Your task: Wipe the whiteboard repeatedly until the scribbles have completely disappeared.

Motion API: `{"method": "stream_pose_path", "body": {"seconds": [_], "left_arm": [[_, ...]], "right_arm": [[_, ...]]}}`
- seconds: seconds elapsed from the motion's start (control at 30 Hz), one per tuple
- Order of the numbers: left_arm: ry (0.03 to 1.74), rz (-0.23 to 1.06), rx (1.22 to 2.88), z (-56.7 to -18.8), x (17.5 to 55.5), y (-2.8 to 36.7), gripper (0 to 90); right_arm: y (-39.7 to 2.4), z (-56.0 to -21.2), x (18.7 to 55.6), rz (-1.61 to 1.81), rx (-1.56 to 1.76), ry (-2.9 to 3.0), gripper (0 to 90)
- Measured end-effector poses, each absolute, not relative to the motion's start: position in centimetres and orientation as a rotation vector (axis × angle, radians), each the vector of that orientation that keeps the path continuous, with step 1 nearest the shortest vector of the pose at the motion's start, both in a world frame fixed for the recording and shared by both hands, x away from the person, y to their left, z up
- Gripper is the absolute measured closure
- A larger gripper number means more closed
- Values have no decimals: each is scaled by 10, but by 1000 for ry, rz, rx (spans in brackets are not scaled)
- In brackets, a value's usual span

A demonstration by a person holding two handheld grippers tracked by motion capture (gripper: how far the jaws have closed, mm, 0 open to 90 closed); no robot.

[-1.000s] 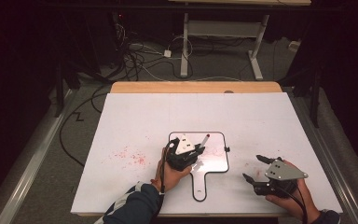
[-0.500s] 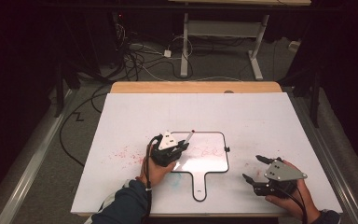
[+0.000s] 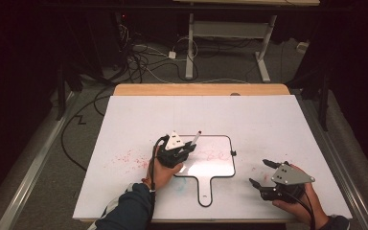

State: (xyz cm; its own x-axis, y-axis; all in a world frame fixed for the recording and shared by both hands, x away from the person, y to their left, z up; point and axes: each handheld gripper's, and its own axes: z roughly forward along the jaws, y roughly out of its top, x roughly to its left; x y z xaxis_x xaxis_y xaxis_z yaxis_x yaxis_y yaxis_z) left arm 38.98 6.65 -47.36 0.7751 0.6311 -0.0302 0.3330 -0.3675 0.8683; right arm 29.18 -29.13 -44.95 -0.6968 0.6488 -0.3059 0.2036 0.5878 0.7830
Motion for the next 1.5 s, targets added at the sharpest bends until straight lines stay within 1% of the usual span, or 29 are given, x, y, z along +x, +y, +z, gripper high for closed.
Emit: {"method": "stream_pose_path", "body": {"seconds": [0.33,0.53,0.77,1.0,1.23,1.37,1.5], "left_arm": [[750,425,2019,-471,395,74,788],[778,405,1995,-472,403,75,788],[747,354,2018,-471,405,53,788],[696,343,2044,-468,401,35,788],[662,355,2007,-458,398,31,788],[637,330,1976,-455,396,25,788],[576,324,1963,-451,387,14,788]], "right_arm": [[-293,-450,292,993,677,2239,242],[-293,-451,293,990,678,2243,242],[-292,-452,294,987,680,2249,243],[-292,-452,297,988,693,2248,247],[-291,-449,303,1015,732,2219,250],[-290,-448,305,1022,734,2213,250],[-288,-438,312,1117,781,2176,282]]}}
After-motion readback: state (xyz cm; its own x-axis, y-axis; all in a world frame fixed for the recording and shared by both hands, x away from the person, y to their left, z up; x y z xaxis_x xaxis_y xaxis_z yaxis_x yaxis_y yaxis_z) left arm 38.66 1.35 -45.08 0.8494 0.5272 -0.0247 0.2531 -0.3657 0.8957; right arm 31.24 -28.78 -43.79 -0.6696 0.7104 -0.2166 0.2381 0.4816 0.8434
